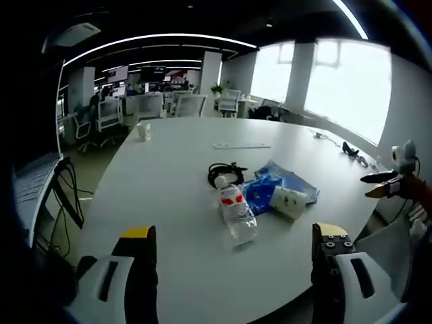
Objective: Arrange the tabletop items into an orderly group along one side of the table until the central work area is clear of visible clutter.
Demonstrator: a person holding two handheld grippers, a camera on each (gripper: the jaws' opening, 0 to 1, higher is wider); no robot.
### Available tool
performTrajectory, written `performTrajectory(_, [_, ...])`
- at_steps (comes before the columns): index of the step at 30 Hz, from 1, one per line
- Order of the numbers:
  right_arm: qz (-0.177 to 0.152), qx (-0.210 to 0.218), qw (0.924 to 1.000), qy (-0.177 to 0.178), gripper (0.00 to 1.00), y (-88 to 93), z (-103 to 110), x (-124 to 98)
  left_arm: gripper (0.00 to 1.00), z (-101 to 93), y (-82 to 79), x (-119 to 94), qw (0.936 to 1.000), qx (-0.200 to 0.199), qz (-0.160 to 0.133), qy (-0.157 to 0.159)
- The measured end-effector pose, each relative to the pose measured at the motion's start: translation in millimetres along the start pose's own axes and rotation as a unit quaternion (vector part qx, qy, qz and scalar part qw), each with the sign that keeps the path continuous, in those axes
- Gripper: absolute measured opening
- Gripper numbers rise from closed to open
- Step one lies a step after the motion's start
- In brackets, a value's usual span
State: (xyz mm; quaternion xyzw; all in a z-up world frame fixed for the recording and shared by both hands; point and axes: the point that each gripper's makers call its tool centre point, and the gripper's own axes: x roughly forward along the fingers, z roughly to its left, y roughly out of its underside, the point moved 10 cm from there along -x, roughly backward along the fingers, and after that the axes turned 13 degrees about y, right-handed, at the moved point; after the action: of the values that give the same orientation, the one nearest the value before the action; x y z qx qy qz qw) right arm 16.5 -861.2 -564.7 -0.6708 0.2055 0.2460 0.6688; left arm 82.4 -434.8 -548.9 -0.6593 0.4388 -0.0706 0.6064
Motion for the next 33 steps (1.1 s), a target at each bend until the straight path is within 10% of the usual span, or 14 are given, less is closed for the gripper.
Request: performTrajectory(33, [0.000, -0.015, 0.9999, -0.001, 0.96, -5.8, 4.5, 1.1, 0.90, 6.2, -4.1, 8.0, 0.9999, 0.000, 0.009, -0.007])
